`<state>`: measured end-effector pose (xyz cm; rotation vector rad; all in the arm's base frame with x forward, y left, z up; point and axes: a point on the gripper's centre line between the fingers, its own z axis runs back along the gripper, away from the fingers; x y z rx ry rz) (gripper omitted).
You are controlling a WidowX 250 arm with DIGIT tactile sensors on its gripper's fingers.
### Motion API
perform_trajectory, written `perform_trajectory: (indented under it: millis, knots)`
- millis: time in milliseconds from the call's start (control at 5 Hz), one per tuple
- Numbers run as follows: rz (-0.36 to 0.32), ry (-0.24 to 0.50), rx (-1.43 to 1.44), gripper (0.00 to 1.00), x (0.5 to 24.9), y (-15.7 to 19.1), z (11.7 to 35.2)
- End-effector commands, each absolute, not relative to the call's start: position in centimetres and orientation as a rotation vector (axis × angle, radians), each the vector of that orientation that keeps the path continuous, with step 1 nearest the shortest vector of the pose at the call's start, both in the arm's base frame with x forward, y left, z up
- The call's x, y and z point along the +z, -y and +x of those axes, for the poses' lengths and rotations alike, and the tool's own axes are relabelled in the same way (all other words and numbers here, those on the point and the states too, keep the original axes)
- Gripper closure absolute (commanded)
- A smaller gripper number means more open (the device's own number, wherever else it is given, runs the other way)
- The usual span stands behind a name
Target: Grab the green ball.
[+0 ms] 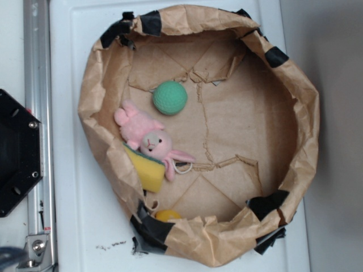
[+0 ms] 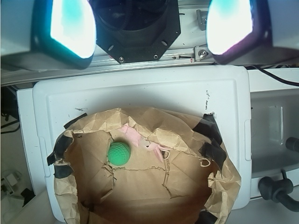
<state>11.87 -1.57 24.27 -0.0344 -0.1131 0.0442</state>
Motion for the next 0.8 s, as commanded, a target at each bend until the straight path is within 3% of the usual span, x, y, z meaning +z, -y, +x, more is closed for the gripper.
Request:
perform_trajectory:
  millis: [0,200,400,600]
  knots:
    - [-0.034,0.113,0.044,0.00,24.3,1.6,11.9]
    - [0.022,0.201,0.272,0.00,19.3,-1.9,16.9]
    - [0.016,0.197,0.355,0.00,16.7,-2.6,21.6]
    - [0.003,0.187,0.445,0.00,13.1,-3.9,24.5]
